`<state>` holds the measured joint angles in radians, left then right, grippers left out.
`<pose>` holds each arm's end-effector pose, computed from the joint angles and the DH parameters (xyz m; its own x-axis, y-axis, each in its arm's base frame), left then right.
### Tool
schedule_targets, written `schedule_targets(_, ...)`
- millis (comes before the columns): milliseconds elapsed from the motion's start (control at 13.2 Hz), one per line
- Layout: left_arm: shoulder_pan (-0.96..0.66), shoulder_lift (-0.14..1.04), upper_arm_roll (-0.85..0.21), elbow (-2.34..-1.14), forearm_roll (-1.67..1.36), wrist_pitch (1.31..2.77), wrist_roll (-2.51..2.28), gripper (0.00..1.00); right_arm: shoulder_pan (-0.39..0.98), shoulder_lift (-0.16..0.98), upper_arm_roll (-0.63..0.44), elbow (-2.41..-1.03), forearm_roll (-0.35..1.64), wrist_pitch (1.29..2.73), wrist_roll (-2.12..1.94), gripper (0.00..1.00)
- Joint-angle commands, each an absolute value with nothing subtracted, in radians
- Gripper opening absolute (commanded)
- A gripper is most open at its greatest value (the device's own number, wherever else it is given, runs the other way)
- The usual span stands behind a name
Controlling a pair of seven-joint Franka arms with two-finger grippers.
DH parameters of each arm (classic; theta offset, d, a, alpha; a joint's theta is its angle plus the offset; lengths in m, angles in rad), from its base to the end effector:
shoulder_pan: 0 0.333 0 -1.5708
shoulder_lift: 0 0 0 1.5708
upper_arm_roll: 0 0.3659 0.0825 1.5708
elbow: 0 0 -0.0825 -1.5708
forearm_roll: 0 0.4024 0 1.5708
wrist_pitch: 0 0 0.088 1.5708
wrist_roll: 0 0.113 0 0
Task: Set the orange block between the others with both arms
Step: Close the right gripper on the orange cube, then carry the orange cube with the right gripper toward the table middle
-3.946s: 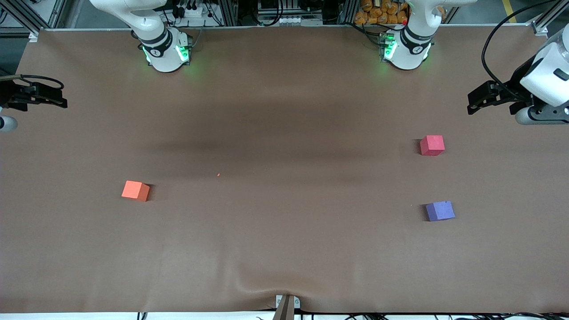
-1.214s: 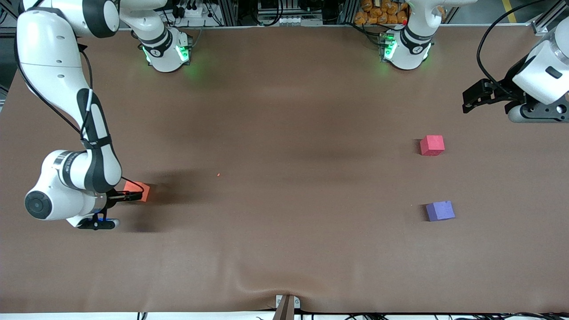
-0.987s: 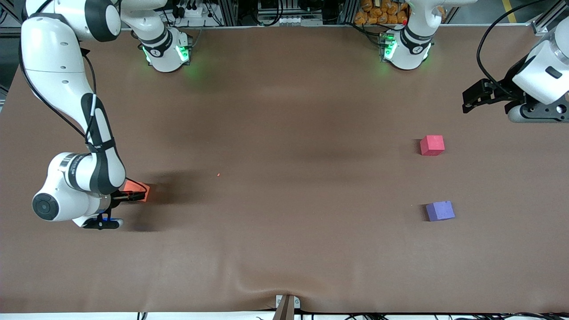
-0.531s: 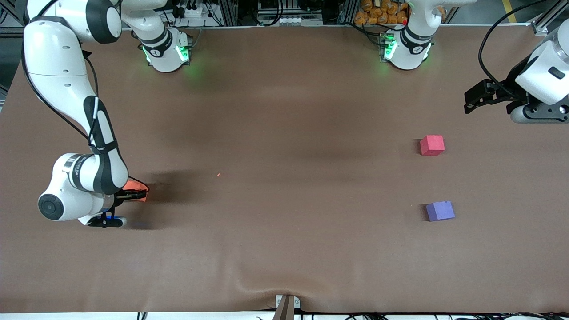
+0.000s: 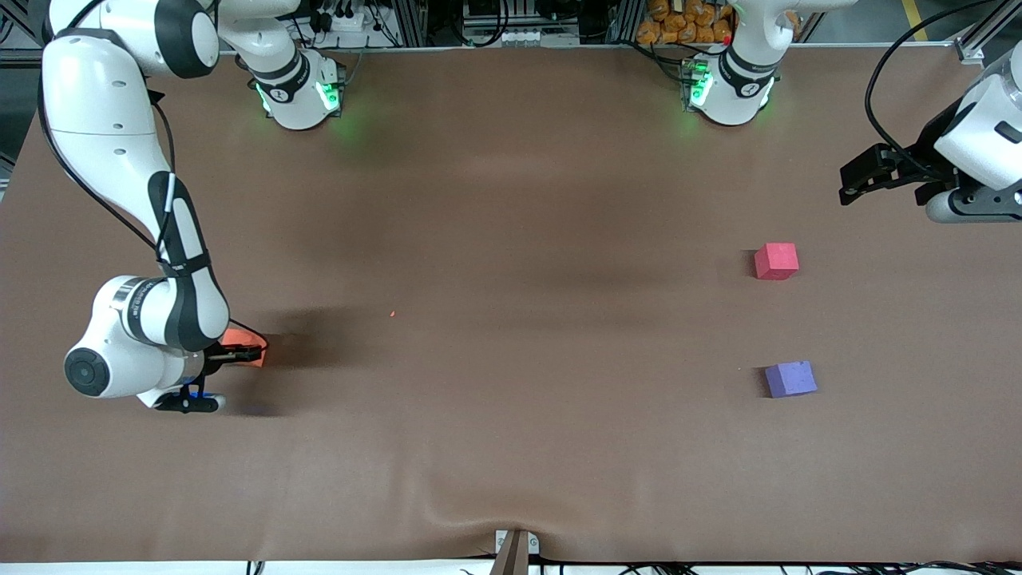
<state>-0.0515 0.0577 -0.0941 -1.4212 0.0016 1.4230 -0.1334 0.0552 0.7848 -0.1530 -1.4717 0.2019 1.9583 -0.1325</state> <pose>0.5723 -0.0816 0.6950 0.9984 -0.0119 -0.0556 -0.0121 -0.9999 -0.0036 0.7322 -0.0378 0.2133 0.9610 -0.0266 -0.2752 -0.0523 -0.9949 -0.0867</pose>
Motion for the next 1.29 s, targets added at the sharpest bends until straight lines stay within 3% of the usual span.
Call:
schedule_targets(0, -0.048, 0.04, -0.094, -1.427, -0.011, 1.413, -0.141, 1.0, 0.081, 0.764, -0.138, -1.415, 0.241, 1.948, -0.136, 0.46)
schedule_targets(304, -0.048, 0.041, -0.094, -1.427, -0.012, 1.413, -0.141, 1.0, 0.126, 0.758, -0.023, -1.378, 0.245, 1.96, -0.129, 0.46)
schedule_targets(683, -0.049, 0.04, -0.101, -1.427, -0.014, 1.413, -0.143, 1.0, 0.322, 0.756, -0.029, -1.382, 0.357, 2.009, -0.127, 0.46)
schedule_targets(987, -0.049, 0.04, -0.1, -1.428, -0.014, 1.413, -0.143, 1.0, 0.484, 0.785, -0.032, -1.388, 0.359, 2.129, 0.116, 0.48)
schedule_targets(1214, -0.049, 0.041, -0.101, -1.428, -0.014, 1.413, -0.143, 1.0, 0.541, 0.799, -0.032, -1.39, 0.367, 2.146, 0.153, 0.48)
